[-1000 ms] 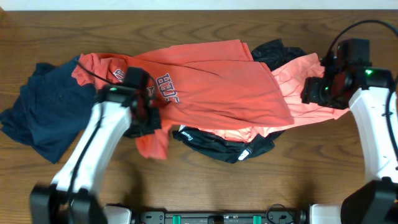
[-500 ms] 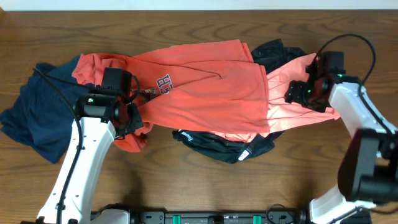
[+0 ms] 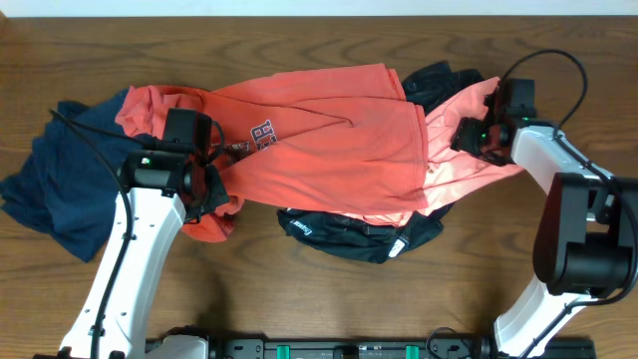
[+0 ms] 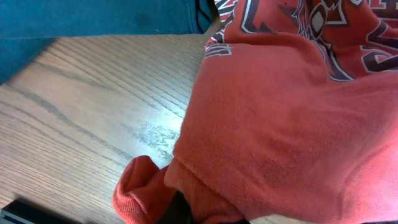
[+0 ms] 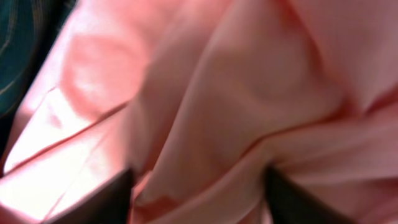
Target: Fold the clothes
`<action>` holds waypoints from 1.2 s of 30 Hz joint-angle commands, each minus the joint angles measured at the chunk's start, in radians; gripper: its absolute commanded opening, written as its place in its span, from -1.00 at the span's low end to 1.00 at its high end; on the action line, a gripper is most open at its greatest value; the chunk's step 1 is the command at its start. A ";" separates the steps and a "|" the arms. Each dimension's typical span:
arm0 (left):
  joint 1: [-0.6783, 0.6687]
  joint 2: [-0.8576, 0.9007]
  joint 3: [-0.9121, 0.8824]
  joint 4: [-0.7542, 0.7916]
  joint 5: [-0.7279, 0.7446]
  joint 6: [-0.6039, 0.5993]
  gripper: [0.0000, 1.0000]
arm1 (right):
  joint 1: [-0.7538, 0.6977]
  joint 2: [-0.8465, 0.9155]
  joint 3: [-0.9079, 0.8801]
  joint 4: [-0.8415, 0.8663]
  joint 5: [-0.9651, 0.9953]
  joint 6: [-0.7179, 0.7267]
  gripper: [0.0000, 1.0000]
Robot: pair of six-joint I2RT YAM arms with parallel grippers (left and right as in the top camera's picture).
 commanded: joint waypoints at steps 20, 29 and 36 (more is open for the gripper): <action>0.005 -0.013 0.006 0.009 -0.027 -0.010 -0.88 | -0.411 -0.050 0.402 -0.432 0.562 -0.008 -0.98; 0.005 -0.013 0.006 0.009 -0.027 -0.010 -0.88 | -0.455 -0.066 0.552 -0.522 0.151 -0.134 -0.07; 0.005 -0.013 0.006 0.008 -0.027 -0.010 -0.88 | -0.322 -0.066 0.508 -0.716 -0.014 -0.178 0.04</action>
